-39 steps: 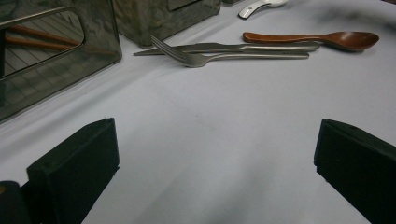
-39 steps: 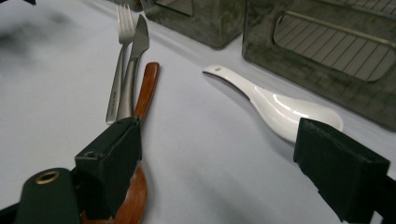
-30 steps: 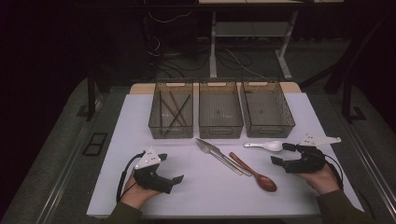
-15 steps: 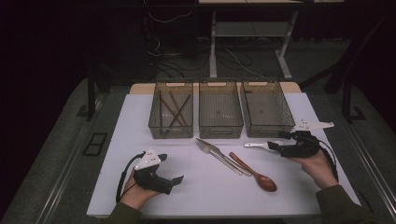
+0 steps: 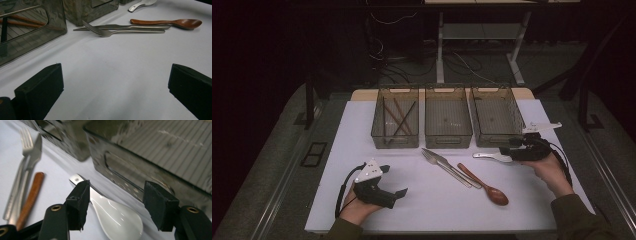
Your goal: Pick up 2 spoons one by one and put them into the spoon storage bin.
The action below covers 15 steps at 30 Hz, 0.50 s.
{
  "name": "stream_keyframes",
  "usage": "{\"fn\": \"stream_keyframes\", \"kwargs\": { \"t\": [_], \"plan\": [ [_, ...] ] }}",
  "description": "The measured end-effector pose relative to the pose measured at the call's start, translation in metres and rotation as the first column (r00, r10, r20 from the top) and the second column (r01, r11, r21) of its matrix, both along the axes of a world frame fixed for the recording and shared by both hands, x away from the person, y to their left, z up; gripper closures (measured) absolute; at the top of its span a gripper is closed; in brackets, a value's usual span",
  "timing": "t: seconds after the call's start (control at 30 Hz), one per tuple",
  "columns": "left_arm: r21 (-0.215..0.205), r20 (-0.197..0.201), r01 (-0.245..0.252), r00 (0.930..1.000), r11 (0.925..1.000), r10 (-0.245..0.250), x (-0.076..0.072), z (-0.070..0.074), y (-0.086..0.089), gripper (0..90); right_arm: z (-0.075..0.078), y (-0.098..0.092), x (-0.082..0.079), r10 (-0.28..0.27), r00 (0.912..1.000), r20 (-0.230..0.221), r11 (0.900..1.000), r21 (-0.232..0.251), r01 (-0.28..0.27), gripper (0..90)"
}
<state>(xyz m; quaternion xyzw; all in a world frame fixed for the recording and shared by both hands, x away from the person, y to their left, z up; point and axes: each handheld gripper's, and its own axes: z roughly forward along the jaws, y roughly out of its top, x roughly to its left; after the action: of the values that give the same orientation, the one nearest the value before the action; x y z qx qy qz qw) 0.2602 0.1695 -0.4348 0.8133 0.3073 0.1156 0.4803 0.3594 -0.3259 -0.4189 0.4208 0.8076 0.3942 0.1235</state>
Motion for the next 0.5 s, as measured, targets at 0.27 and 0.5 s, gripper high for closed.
{"fn": "stream_keyframes", "kwargs": {
  "t": [0.27, 0.5],
  "plan": [
    [-0.004, 0.001, -0.002, 1.0, 1.0, 0.002, -0.002, 0.0, 0.001, 0.0, -0.013, -0.007, 0.003, -0.015, 0.999, -0.043, 0.999, -0.031, 0.014, 38.7],
    [-0.004, -0.002, 0.0, 1.0, 1.0, 0.0, -0.002, 0.0, 0.001, 0.0, -0.021, -0.012, 0.005, -0.016, 0.997, -0.076, 0.999, -0.043, 0.012, 41.0]
  ]
}}
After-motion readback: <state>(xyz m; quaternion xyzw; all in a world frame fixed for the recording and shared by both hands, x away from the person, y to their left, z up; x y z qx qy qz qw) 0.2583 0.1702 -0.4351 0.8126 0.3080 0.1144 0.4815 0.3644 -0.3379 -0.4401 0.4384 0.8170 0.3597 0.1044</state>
